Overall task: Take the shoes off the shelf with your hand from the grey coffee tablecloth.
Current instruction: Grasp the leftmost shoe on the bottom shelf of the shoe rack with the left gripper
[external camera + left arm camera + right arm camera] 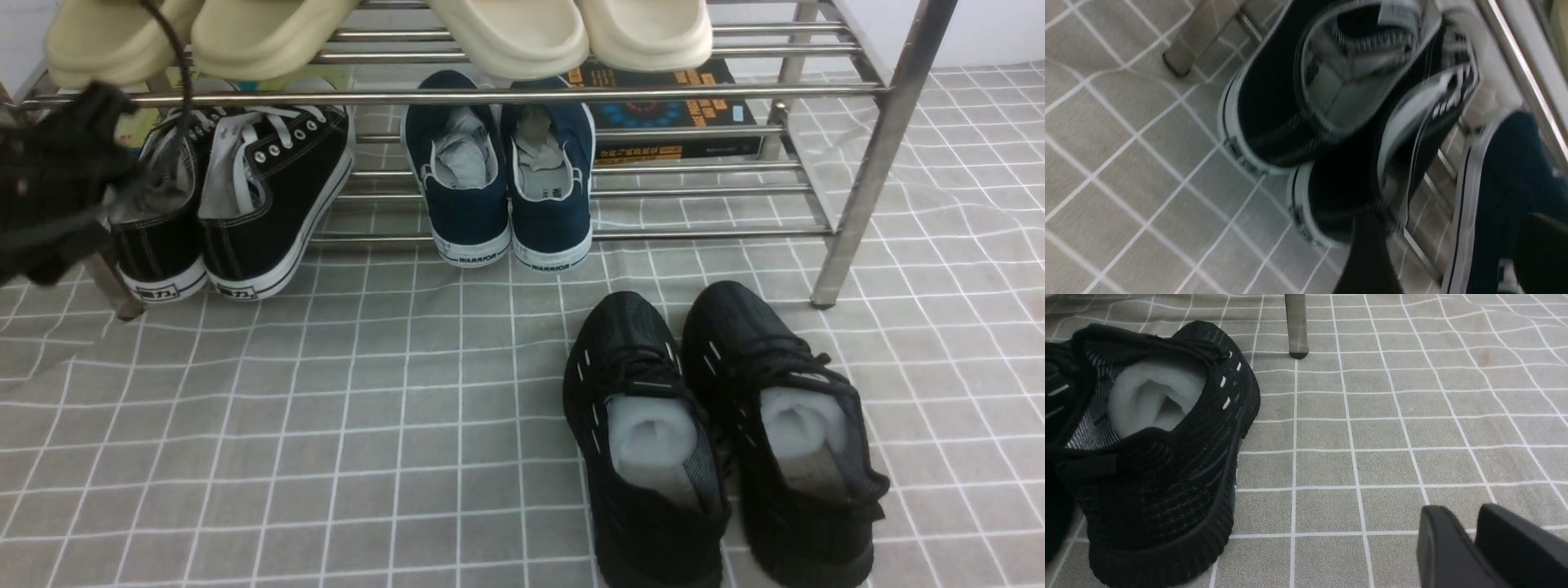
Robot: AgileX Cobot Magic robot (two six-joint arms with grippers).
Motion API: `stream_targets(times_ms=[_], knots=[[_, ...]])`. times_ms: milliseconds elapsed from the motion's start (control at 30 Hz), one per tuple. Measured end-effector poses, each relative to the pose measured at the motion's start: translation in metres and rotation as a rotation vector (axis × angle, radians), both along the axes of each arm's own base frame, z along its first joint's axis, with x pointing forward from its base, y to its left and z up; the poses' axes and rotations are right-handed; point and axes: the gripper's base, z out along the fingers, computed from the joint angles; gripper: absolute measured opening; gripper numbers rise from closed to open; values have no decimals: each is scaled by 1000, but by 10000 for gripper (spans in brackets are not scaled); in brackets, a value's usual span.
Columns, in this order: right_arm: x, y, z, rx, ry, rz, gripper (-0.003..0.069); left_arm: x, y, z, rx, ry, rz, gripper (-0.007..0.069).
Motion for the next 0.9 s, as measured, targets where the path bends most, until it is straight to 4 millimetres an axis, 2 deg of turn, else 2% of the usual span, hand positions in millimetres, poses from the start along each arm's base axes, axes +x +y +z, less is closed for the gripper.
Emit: stream_targets(times_ms=[100,133,200,367,600,700,800,867,900], knots=[[0,0,0,0,0,0,153,30,10,-10,-22,57,57,564],[0,0,0,0,0,0,153,31,10,-12,-19,68,57,566],[0,0,0,-1,0,0,155,45,13,-27,-9,143,65,575],[0,0,0,-2,0,1,162,59,14,-49,-14,193,77,575],[0,0,0,-3,0,1,172,68,16,-64,8,221,77,556],[0,0,0,-3,-1,1,179,70,18,-69,31,229,78,469],[0,0,0,-3,-1,1,184,69,19,-73,48,257,85,296],[0,0,0,-2,-1,1,188,69,20,-73,54,266,90,215],[0,0,0,-2,-1,1,188,68,21,-73,55,268,91,197]])
